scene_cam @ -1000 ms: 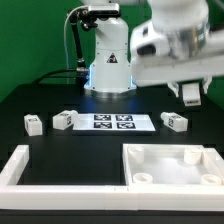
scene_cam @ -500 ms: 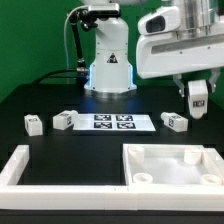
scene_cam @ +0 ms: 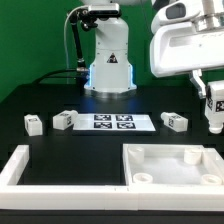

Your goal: Assemble square table

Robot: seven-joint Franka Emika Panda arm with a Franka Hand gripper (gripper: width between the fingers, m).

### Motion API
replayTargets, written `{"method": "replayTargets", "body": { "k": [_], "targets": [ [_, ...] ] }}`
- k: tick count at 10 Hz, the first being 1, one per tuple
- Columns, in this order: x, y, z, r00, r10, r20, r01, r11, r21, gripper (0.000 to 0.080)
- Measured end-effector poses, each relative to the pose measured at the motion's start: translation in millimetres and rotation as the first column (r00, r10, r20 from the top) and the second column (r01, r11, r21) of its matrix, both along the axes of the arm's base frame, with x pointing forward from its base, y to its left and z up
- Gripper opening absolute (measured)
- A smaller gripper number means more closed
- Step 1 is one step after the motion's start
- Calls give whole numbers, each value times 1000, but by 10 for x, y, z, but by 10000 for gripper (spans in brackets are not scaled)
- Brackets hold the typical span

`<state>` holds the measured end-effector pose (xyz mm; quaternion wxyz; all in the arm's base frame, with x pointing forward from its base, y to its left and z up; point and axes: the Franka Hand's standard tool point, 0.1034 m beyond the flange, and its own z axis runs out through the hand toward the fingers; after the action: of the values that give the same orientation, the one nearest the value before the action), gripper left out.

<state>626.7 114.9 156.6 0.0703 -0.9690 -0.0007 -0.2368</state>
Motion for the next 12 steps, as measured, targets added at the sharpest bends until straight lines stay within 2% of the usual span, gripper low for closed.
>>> {"method": "replayTargets", "body": {
  "k": [1,2,3,4,5,6,10,12],
  "targets": [
    [18,-1,11,997,-8,82,8,1000,6,291],
    [-4,1,-30,996,-8,94,7,1000,6,291],
    [24,-59,-32,995,33,90,-30,999,-26,291],
    [135,-237,-7,992,83,99,-76,994,-79,291],
    [289,-337,20,986,127,105,-115,986,-119,291],
    [355,-331,-7,983,142,117,-127,983,-129,291],
    [324,-309,-53,983,147,108,-133,983,-129,291],
    [401,-245,-208,981,152,117,-137,982,-127,291]
  ]
}}
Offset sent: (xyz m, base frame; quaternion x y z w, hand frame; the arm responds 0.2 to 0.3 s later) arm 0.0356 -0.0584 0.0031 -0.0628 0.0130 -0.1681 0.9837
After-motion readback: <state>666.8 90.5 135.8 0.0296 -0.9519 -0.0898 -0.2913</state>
